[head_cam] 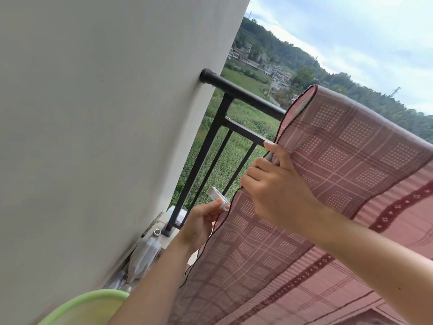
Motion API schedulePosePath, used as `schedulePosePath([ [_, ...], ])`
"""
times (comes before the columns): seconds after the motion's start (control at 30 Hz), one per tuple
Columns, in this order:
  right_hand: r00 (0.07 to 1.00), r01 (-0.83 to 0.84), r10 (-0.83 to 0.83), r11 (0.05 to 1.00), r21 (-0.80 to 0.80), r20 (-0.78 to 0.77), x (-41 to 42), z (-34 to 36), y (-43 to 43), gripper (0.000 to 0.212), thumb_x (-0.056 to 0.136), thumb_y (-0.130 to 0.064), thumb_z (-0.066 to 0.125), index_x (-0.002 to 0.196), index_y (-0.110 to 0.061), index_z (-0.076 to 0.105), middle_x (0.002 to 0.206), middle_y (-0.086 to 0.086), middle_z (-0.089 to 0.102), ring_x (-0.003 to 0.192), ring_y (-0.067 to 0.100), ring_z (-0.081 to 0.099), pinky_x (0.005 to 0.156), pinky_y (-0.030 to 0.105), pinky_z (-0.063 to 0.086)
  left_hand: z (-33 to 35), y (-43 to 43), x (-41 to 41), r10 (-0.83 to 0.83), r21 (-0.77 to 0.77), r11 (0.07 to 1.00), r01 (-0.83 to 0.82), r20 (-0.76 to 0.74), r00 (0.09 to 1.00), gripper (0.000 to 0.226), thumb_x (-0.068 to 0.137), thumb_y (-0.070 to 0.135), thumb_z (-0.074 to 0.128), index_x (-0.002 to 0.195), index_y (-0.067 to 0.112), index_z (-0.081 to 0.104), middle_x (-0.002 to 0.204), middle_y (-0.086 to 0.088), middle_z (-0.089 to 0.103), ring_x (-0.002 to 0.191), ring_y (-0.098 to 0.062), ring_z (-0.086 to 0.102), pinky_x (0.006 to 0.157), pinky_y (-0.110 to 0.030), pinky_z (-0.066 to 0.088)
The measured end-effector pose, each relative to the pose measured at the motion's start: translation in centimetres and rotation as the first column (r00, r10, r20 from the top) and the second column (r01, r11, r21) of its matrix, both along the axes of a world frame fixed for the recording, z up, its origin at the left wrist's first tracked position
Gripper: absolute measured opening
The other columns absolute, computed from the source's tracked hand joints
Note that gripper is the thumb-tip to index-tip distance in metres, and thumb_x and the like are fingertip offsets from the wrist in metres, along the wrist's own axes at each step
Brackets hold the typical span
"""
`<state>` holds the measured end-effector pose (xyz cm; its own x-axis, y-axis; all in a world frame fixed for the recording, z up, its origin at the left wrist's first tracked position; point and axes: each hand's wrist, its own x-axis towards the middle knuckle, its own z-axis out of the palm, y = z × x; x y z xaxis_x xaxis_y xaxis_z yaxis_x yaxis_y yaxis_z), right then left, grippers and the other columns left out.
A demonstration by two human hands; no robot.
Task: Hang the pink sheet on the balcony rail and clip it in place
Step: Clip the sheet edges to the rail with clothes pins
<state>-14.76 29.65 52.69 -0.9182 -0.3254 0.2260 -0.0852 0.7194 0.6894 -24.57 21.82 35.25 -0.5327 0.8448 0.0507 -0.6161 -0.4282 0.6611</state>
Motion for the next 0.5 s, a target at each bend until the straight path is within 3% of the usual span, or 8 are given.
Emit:
schedulePosePath([
  [0.1,0.999,0.024,-0.024,1.000,0.014,-0.036,-1.2,1.1,-0.8,0.015,0.066,-0.002,0.069,0.063,-0.016,0.063,0.060,-0.002,0.061,0.068,0.021,0.060,0.102,0.045,0.036,0.0,-0.5,-0.2,-0.016,0.079,0.997,0.008,0.110,0.994,0.028,0.089,0.021,0.052,0.074,0.006,0.071,0.071,-0.006,0.066,0.065,-0.016,0.061,0.066,-0.028,0.050],
  [0.17,0.995,0.098,-0.098,0.995,0.018,0.035,-2.0,2.3,-1.8,0.015,0.066,-0.005,0.073,0.065,-0.016,0.063,0.064,-0.002,0.062,0.069,0.022,0.059,0.089,0.041,0.047,0.6,-0.8,-0.4,0.017,0.092,0.995,-0.030,0.146,0.989,0.025,0.088,0.020,0.054,0.076,0.003,0.069,0.073,-0.009,0.066,0.065,-0.017,0.064,0.064,-0.028,0.053],
  [0.23,0.961,0.210,-0.217,0.976,0.057,0.174,-2.8,3.4,-2.7,0.014,0.077,-0.006,0.065,0.073,-0.019,0.062,0.076,-0.005,0.062,0.080,0.019,0.057,0.091,0.039,0.045,1.4,-1.0,-0.7,0.063,0.093,0.993,-0.076,0.133,0.989,0.026,0.087,0.018,0.054,0.073,0.002,0.068,0.071,-0.012,0.064,0.062,-0.017,0.064,0.060,-0.025,0.054],
  [0.3,0.906,0.301,-0.299,0.953,0.041,0.299,-3.6,4.5,-3.3,0.017,0.081,-0.004,0.055,0.072,-0.018,0.056,0.074,-0.006,0.059,0.074,0.016,0.055,0.088,0.037,0.048,2.3,-1.2,-0.6,0.107,0.094,0.989,-0.116,0.099,0.989,0.027,0.087,0.018,0.053,0.071,0.003,0.069,0.072,-0.012,0.067,0.066,-0.016,0.066,0.062,-0.023,0.054],
  [0.37,0.833,0.403,-0.386,0.914,0.043,0.397,-4.5,5.2,-4.0,0.016,0.078,-0.001,0.054,0.069,-0.014,0.054,0.062,-0.003,0.051,0.056,0.016,0.048,0.066,0.031,0.052,2.7,-1.5,-0.5,0.115,0.113,0.986,-0.125,0.087,0.990,0.027,0.084,0.019,0.054,0.069,0.005,0.071,0.074,-0.007,0.070,0.070,-0.015,0.068,0.063,-0.022,0.054],
  [0.4,0.790,0.450,-0.432,0.891,0.068,0.435,-4.9,5.3,-4.2,0.017,0.078,0.000,0.054,0.068,-0.013,0.052,0.060,-0.003,0.047,0.052,0.015,0.043,0.054,0.027,0.046,2.9,-1.7,-0.3,0.115,0.125,0.984,-0.126,0.092,0.989,0.028,0.084,0.020,0.053,0.068,0.007,0.072,0.073,-0.006,0.071,0.069,-0.014,0.068,0.062,-0.022,0.054],
  [0.5,0.699,0.517,-0.503,0.846,0.127,0.508,-5.8,5.4,-4.9,0.018,0.082,-0.003,0.047,0.067,-0.013,0.046,0.063,-0.003,0.044,0.054,0.015,0.041,0.048,0.026,0.034,2.9,-1.9,-0.1,0.129,0.144,0.979,-0.146,0.121,0.984,0.031,0.083,0.019,0.052,0.065,0.008,0.075,0.071,-0.005,0.071,0.066,-0.012,0.067,0.060,-0.021,0.053],
])
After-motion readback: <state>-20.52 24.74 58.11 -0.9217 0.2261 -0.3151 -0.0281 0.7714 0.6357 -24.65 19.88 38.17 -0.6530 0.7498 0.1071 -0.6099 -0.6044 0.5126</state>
